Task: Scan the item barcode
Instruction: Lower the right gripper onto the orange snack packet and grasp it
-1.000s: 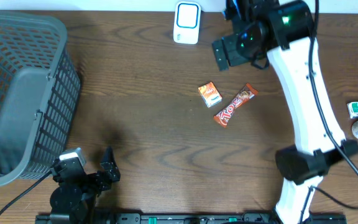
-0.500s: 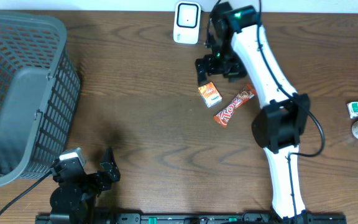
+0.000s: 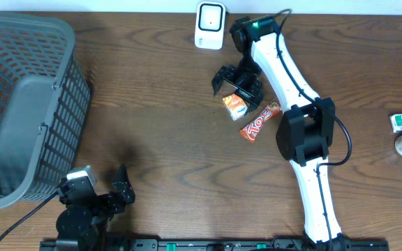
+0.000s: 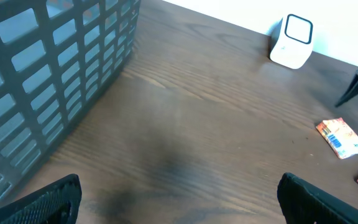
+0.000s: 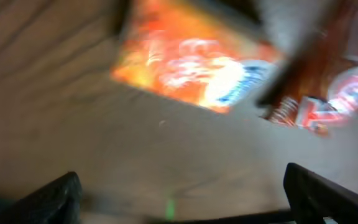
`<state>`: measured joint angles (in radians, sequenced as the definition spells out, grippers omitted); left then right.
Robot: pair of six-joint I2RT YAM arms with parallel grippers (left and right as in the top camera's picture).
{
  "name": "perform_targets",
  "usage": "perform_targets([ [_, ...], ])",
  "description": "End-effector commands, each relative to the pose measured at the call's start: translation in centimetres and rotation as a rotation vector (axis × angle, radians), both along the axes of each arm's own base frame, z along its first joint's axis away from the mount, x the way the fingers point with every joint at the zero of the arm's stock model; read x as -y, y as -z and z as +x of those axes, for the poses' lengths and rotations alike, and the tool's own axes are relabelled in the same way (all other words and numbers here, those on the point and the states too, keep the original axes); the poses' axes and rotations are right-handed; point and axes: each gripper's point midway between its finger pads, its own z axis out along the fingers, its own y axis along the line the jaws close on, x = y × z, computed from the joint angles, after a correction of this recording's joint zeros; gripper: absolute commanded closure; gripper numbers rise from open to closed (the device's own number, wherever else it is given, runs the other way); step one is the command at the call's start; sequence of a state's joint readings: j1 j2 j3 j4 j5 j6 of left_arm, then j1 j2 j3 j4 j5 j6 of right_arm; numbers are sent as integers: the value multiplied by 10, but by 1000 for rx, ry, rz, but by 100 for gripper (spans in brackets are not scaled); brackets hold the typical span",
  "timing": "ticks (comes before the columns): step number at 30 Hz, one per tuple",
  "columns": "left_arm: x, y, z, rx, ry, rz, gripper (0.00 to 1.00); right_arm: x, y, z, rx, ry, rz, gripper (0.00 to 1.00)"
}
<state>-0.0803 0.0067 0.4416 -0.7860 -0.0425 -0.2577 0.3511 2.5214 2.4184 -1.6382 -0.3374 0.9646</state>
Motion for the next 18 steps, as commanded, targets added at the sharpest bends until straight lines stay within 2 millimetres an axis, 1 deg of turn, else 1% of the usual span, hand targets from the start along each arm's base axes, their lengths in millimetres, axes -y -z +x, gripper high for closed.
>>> perform_targets([
  [1, 2, -1, 0, 2, 14, 10, 2, 18, 6, 9, -15, 287, -177, 1],
  [6, 2, -1, 0, 2, 14, 10, 2, 29, 11, 27, 80, 292, -241, 1],
  [10, 2, -1, 0, 2, 14, 10, 2, 26, 16, 43, 145, 293, -227, 1],
  [14, 2, -1, 0, 2, 14, 10, 2, 21, 24, 42, 149, 283, -224, 1],
  [18, 2, -1, 0, 2, 14, 10, 2, 17, 40, 34, 124, 269, -242, 1],
])
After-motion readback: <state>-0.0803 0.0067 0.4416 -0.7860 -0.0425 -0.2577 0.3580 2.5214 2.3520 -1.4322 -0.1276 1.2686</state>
